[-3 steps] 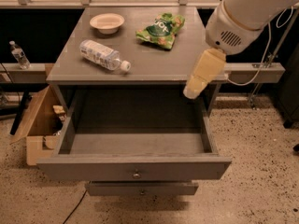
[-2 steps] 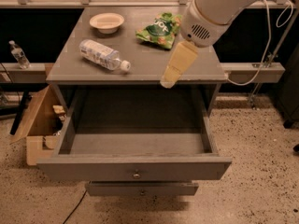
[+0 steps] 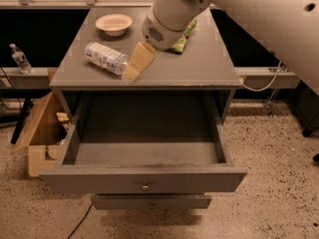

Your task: Place blue plastic bottle into top drawer

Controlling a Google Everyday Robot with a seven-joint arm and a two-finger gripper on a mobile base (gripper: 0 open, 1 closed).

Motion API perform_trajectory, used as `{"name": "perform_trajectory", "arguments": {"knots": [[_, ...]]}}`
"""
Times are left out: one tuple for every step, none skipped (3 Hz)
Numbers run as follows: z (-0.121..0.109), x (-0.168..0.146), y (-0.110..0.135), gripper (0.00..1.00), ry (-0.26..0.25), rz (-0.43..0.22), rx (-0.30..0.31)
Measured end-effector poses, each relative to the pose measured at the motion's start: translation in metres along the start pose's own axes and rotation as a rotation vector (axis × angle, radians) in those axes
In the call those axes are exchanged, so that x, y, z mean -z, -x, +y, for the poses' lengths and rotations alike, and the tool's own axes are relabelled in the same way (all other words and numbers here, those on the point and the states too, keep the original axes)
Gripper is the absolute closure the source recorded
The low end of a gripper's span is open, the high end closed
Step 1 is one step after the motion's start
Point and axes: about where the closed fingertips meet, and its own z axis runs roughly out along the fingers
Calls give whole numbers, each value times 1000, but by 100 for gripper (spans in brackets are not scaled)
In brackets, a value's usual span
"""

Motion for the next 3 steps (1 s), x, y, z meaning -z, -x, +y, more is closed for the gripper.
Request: {"name": "perform_trajectory", "arguments": {"knots": [[0, -2, 1, 0, 2, -1, -2], [-1, -7, 0, 0, 5, -9, -20], [-17, -51, 26, 0, -9, -35, -64]]}}
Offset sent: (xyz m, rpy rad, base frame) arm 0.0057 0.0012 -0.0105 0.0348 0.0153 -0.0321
